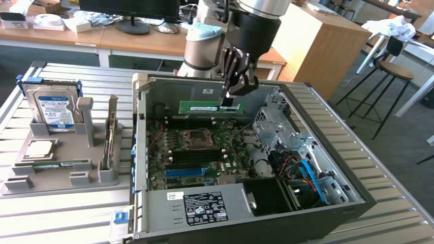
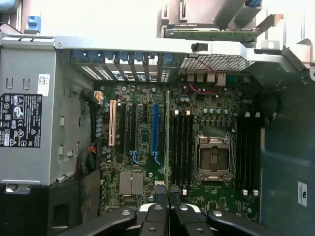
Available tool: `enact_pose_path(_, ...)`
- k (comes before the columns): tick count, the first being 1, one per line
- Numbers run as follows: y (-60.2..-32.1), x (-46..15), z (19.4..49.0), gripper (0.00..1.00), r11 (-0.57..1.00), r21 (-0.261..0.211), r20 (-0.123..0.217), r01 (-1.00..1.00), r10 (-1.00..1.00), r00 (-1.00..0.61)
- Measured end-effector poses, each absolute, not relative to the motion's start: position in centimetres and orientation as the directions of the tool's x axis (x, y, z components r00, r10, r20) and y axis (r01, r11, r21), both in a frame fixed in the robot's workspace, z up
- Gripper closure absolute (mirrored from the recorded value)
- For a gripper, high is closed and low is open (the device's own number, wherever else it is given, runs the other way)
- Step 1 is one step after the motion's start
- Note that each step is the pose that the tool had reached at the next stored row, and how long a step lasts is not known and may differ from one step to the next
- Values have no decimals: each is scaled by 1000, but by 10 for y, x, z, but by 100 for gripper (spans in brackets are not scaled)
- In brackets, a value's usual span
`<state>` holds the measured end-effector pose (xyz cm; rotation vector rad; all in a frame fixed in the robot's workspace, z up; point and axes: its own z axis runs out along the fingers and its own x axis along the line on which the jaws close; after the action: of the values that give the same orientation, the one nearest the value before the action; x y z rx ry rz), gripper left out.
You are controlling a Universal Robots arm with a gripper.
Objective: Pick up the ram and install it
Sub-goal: 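Pick up the ram and move it above insertion slot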
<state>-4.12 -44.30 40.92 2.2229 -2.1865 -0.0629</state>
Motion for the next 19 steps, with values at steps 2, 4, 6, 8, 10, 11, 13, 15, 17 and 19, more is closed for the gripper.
enact_pose_path(2,-443,-41,409,89,-17,45,-13,-999,-1000,16)
enact_pose_path(4,-443,-41,409,89,-17,45,-13,-999,-1000,16)
enact_pose_path(6,-443,-41,409,89,-17,45,-13,-999,-1000,16)
enact_pose_path(8,-442,-41,409,89,-16,45,-12,-999,-1000,15)
enact_pose_path(10,-438,-41,409,89,-13,45,-13,-999,-1000,12)
enact_pose_path(11,-436,-41,409,89,-12,45,-13,-999,-1000,11)
enact_pose_path(13,-432,-41,408,89,-9,45,-13,-999,-1000,9)
enact_pose_path(15,-428,-41,408,89,-7,45,-13,-999,-1000,7)
enact_pose_path(17,-423,-41,408,89,-5,45,-13,-999,-1000,5)
enact_pose_path(19,-419,-41,407,89,-3,45,-13,-999,-1000,3)
